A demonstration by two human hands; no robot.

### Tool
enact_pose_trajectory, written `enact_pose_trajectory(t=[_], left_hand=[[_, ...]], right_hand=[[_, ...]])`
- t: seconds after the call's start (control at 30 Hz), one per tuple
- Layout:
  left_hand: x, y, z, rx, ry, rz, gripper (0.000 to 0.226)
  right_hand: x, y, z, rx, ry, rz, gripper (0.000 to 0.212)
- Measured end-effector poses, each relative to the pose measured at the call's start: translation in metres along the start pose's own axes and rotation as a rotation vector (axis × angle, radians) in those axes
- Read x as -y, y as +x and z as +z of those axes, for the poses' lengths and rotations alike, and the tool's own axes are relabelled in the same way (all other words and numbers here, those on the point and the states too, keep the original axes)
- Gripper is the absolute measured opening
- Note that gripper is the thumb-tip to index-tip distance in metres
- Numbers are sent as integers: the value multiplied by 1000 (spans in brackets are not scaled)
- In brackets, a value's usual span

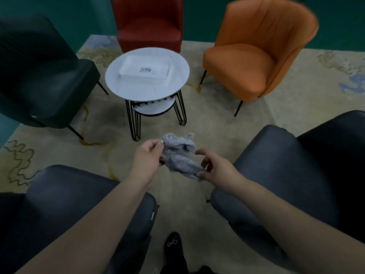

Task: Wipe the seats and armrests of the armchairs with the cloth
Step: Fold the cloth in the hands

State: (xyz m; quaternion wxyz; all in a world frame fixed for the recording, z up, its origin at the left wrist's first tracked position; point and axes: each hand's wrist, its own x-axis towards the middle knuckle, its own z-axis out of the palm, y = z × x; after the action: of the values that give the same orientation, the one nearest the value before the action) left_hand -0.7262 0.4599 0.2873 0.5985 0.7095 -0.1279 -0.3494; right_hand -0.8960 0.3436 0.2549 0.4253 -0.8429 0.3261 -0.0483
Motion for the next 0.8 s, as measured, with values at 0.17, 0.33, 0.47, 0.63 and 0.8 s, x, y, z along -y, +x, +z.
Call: enact_pose_trajectory(t=[0.17, 0.33, 0.47, 0.63, 0.8], left_hand=[[-28, 33, -6, 201, 293, 195, 17], [-43, 58, -4, 279, 327, 221, 17], [-45, 77, -7, 435, 349, 113, 15], [-56, 111, 4, 463, 192, -44, 36], [-73, 149, 26, 359, -29, -80, 40]], right_hand=[[29, 38, -12, -127, 252, -41, 91], [56, 71, -20, 32, 431, 14, 41], [57, 101, -34, -112, 475, 67, 11], [43, 155, -69, -180, 606, 217, 16], [22, 196, -83, 93, 891, 281, 79]])
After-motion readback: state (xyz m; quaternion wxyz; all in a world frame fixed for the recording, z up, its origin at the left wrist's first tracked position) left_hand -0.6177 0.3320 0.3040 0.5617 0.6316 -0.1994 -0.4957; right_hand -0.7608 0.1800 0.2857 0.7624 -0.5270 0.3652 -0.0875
